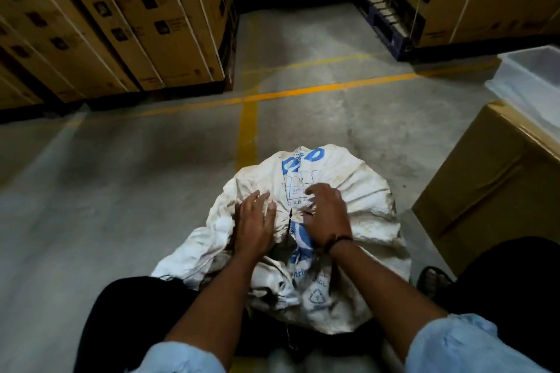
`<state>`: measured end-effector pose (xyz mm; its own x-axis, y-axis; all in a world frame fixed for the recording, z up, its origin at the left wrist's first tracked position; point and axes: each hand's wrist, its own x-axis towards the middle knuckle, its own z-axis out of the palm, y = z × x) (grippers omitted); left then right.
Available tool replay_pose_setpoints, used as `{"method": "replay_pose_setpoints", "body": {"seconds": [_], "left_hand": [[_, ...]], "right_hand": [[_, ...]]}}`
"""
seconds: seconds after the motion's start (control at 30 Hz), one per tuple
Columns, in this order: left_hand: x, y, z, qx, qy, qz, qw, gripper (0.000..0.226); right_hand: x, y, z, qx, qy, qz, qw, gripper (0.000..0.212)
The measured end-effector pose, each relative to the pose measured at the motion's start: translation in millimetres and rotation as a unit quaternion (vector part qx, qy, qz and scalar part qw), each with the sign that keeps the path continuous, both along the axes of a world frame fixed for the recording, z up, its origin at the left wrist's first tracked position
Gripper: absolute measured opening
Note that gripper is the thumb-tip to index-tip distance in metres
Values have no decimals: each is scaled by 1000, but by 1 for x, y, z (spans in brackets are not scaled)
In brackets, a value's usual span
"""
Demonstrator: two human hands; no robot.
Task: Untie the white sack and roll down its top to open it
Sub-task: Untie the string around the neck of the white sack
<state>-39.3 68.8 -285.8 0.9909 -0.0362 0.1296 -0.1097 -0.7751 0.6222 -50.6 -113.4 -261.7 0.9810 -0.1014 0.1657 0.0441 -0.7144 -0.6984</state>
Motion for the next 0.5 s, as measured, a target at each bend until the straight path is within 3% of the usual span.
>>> {"method": "replay_pose_setpoints", "body": {"seconds": [0.1, 0.17, 0.23, 0.4, 0.5], "left_hand": [[-23, -7, -7, 74, 5, -7, 997, 71], [-35, -13, -6, 127, 44, -16, 991, 75], [-38, -16, 4, 198, 96, -31, 975, 76], [-20, -11, 57, 423, 96, -165, 886, 78], [-16, -18, 69, 421, 51, -196, 884, 68]], "right_hand": [[12, -24, 17, -87, 134, 71, 985, 28], [16, -32, 35, -189, 153, 152, 958, 26], [11, -34, 52, -231, 169, 201, 937, 26], [-15, -36, 72, -221, 178, 249, 926, 35], [-21, -31, 69, -156, 152, 222, 950, 45]]}}
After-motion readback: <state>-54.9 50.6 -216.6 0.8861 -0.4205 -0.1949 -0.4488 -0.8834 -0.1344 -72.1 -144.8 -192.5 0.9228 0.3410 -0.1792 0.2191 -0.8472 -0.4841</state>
